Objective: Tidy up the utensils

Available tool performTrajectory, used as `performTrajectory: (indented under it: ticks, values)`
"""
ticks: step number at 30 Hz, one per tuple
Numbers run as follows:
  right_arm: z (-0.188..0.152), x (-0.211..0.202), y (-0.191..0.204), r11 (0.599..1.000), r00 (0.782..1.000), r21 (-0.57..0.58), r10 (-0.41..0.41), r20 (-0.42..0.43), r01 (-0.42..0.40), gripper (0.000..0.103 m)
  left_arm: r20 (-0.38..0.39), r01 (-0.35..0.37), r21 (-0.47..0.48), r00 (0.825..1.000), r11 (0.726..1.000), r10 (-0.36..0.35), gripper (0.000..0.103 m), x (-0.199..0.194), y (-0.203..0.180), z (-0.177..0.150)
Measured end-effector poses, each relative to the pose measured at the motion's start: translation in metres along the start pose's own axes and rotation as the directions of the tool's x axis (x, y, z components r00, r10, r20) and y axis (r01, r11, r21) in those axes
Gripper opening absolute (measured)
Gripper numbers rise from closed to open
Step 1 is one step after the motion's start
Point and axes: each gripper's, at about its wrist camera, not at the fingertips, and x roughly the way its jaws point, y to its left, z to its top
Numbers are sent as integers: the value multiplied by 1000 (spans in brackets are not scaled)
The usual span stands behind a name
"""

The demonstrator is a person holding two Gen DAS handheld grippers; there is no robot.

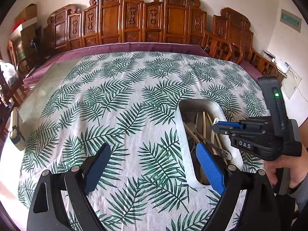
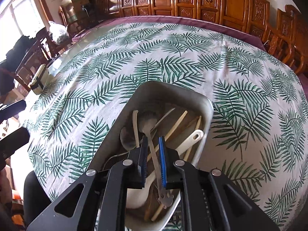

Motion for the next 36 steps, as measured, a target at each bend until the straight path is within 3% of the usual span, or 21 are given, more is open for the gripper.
performTrajectory:
  ticks: [3, 5, 11, 13, 20, 22, 25, 36]
  values:
    - [-7, -14, -2, 1000, 1000, -2, -5, 25, 6, 13, -4, -1, 7, 1000, 1000, 1, 88, -2, -7, 0]
    - [-13, -25, -5, 1000, 999, 6, -5, 41, 5, 14, 3, -4, 14, 1000, 1000, 4, 95, -6, -12, 0]
    - [-39, -72, -17, 999, 994, 41, -32, 106, 28, 39, 30, 7, 28, 1000, 1000, -8, 95, -25, -34, -1]
    - [-48, -89, -21, 998, 990, 52, -53, 131, 47, 54, 37, 21, 31, 999, 999, -22, 95, -33, -42, -3]
    - [-83, -141, -28, 988, 967, 95, -139, 213, 121, 80, 74, 34, 56, 996, 998, -38, 95, -63, -71, -16]
    - [-95, -155, -29, 985, 959, 113, -158, 237, 134, 93, 86, 26, 65, 996, 998, -31, 95, -72, -79, -21]
    - [-112, -174, -27, 980, 947, 130, -179, 268, 149, 100, 99, 17, 81, 995, 997, -25, 95, -86, -91, -29]
    - [-164, -244, -17, 966, 899, 186, -237, 367, 179, 100, 181, -3, 76, 983, 997, -11, 95, -142, -120, -53]
